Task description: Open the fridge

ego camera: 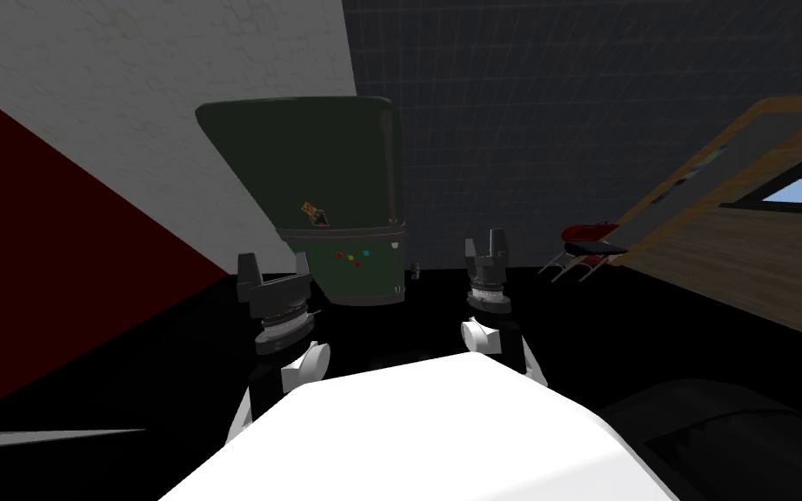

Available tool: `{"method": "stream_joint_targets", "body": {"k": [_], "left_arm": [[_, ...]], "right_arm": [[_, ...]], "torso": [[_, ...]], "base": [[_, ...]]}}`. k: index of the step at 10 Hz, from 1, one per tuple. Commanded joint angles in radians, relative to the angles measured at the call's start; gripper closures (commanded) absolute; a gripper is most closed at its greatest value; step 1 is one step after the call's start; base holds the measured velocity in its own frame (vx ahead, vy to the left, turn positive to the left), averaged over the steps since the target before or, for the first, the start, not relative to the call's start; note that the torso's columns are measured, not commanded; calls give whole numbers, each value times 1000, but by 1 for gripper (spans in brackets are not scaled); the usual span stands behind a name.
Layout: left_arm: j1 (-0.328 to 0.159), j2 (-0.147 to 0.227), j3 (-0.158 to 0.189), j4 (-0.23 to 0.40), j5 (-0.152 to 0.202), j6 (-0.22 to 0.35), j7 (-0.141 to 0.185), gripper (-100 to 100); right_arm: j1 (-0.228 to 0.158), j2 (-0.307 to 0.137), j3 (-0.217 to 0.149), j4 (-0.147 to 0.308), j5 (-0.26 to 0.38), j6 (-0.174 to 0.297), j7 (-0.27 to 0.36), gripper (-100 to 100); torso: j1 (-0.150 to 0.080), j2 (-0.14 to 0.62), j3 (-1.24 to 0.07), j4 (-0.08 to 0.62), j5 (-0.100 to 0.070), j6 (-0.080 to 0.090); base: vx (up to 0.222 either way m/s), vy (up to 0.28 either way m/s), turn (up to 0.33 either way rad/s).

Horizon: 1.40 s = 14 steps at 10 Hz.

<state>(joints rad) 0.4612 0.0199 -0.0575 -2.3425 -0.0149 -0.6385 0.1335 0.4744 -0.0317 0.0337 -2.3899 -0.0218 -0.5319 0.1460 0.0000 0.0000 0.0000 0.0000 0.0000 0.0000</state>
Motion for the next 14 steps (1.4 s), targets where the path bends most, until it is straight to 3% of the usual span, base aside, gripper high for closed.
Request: {"method": "stream_joint_targets", "body": {"k": [1, 9, 10, 11, 14], "left_arm": [[0, 0, 0, 0, 0, 0, 0, 0], [0, 0, 0, 0, 0, 0, 0, 0], [-3, 32, 7, 4, 4, 9, 4, -100], [-7, 52, 13, 8, 9, 18, 8, -100], [-29, 110, 58, 34, 38, 77, 35, -100]], "right_arm": [[0, 0, 0, 0, 0, 0, 0, 0], [0, 0, 0, 0, 0, 0, 0, 0], [0, 0, 0, 0, 0, 0, 0, 0], [0, 0, 0, 0, 0, 0, 0, 0], [0, 0, 0, 0, 0, 0, 0, 0]], "torso": [[0, 41, -82, 41, 0, 0], [0, 618, -1234, 617, 0, 0], [0, 691, -1382, 691, 0, 0], [-1, 725, -1451, 724, 0, 0], [-5, 735, -1477, 737, -1, 0]], "base": [[0, 0, 0], [0, 0, 0], [18, -18, 3], [36, -44, 7], [76, -121, 15]]}}
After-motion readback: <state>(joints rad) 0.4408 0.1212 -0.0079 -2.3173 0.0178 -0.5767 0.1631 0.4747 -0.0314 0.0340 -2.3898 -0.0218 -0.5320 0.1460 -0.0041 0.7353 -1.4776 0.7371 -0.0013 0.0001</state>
